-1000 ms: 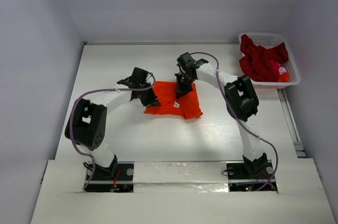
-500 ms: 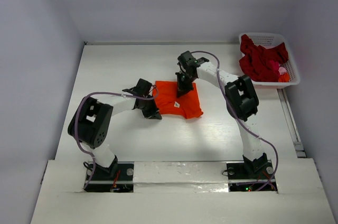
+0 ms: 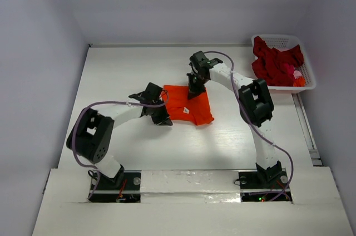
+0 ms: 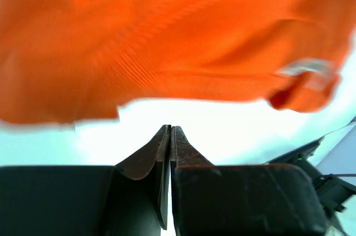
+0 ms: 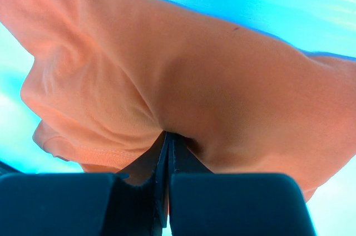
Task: Fold and stack the t-shirts
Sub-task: Smooth out wrinkles on the folded tshirt
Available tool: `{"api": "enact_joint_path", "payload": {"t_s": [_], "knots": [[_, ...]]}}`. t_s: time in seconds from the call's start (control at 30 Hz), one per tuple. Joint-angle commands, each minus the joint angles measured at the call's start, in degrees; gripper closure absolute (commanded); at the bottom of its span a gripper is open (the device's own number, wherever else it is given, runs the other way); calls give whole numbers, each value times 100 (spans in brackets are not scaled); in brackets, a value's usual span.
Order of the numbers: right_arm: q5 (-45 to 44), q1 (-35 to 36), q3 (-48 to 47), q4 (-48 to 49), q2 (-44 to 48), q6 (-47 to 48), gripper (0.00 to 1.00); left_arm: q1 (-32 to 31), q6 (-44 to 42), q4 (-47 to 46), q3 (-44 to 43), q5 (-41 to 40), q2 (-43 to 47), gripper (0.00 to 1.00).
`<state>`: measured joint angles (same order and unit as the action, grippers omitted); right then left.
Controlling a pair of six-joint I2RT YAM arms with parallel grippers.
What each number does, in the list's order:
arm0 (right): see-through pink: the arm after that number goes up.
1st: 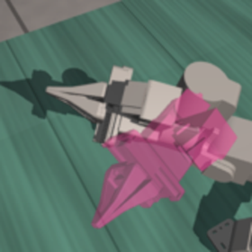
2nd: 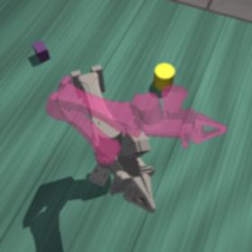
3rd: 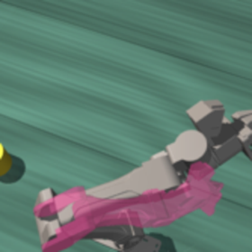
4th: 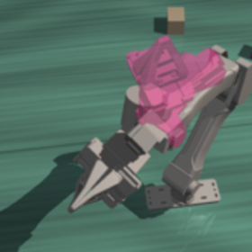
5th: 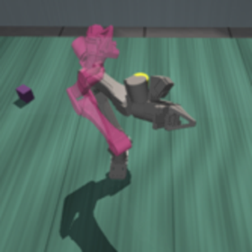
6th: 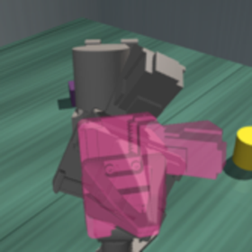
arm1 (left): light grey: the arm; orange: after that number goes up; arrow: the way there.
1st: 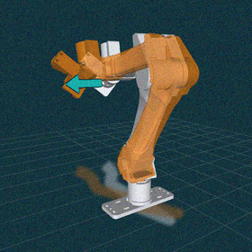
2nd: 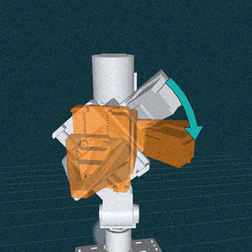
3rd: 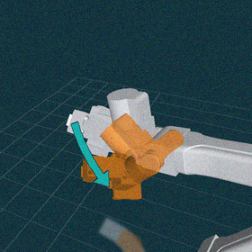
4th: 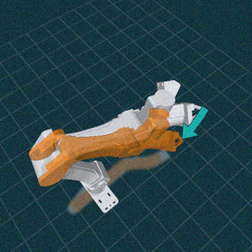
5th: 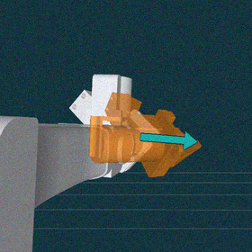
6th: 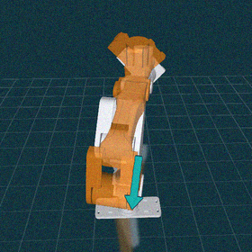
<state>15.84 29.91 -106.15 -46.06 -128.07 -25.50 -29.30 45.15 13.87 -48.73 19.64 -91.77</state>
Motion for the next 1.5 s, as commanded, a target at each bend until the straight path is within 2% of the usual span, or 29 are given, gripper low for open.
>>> {"api": "enact_joint_path", "payload": {"t_s": [0.0,0.17,0.3,0.4,0.77,1.23,1.47], "knots": [[-72,-38,-11,27,63,97,100,38,-23,528,-837,-521,773,100],[-63,-38,59,54,81,97,100,397,-294,678,-1700,-1154,643,100],[-81,-38,129,71,116,97,100,504,-585,600,-2394,-1838,3,100],[-98,-38,191,97,177,106,100,644,-665,380,-2606,-1911,-349,100],[-63,-38,200,106,212,97,100,698,-613,-489,-2422,-1815,-1212,100],[-72,-38,200,106,203,124,100,698,-323,-991,-2457,-1314,-1950,100],[-458,-38,112,28,704,150,100,698,-234,-1150,-2387,-1155,-2179,100]]}}
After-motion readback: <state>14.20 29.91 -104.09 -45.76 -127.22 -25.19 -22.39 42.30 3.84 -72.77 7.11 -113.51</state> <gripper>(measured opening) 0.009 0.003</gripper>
